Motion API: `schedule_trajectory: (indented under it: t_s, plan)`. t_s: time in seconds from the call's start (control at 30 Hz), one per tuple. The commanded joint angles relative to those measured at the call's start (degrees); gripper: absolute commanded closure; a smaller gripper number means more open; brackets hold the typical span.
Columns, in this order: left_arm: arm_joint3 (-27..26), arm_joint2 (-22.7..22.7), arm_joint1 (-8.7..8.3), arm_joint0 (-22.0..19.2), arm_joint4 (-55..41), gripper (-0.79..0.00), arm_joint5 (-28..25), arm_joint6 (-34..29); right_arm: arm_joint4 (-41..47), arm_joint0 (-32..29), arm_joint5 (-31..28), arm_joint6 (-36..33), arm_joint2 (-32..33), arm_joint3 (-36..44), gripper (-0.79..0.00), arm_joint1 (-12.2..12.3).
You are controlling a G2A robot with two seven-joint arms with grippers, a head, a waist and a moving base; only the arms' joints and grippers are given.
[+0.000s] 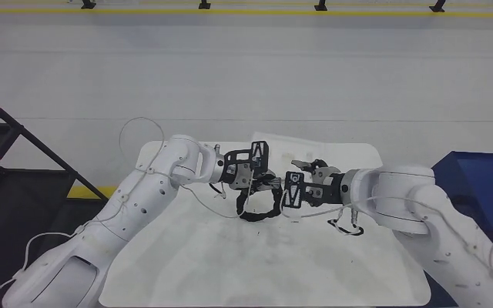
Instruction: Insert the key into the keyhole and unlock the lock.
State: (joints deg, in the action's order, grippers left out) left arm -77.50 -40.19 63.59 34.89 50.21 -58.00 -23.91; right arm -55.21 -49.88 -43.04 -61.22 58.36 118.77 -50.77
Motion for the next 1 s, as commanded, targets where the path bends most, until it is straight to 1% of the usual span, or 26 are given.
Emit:
schedule_trajectory:
  t_s: [0.0, 0.07, 0.2, 0.27, 0.33, 0.6, 0.73, 0.97]
  plan:
    - [0.0, 0.3, 0.02, -0.1, 0.0, 0.000, 0.0, 0.0, -0.4, 0.3, 0.2, -0.1, -0.5, 0.2, -0.209, -0.1]
    - [-0.1, 0.6, 0.03, -0.2, -0.2, 0.000, 0.0, 0.1, -0.9, 0.6, 0.4, -0.1, -0.9, 0.4, -0.212, -0.1]
    - [-0.2, 0.9, -0.08, -0.5, -0.7, 0.000, 0.0, 0.2, -1.8, 0.8, 1.0, -0.5, -1.5, 0.7, -0.188, -0.2]
    - [-0.4, 1.0, -0.17, -0.6, -0.8, 0.000, 0.0, 0.1, -2.0, 0.9, 1.5, -0.1, -1.7, 0.8, -0.120, -0.2]
    - [-0.5, 1.0, -0.26, -0.6, -0.8, 0.000, 0.0, 0.1, -1.9, 0.9, 1.9, 0.4, -1.8, 0.7, 0.000, -0.3]
    - [-1.1, 1.1, -0.61, -0.5, -0.8, 0.000, 0.0, 0.3, 2.4, 0.0, 4.7, 2.0, -1.1, 0.1, 0.000, -0.2]
    - [-1.4, 1.0, -0.71, -0.3, 0.0, 0.000, 0.0, 0.9, 7.5, -1.1, 8.4, 3.1, 0.6, -0.7, 0.000, -0.2]
    - [-2.1, 0.2, -0.80, 0.4, 3.0, 0.000, 0.0, 3.1, 14.3, -1.8, 14.9, -1.1, 2.2, -1.2, 0.000, 0.0]
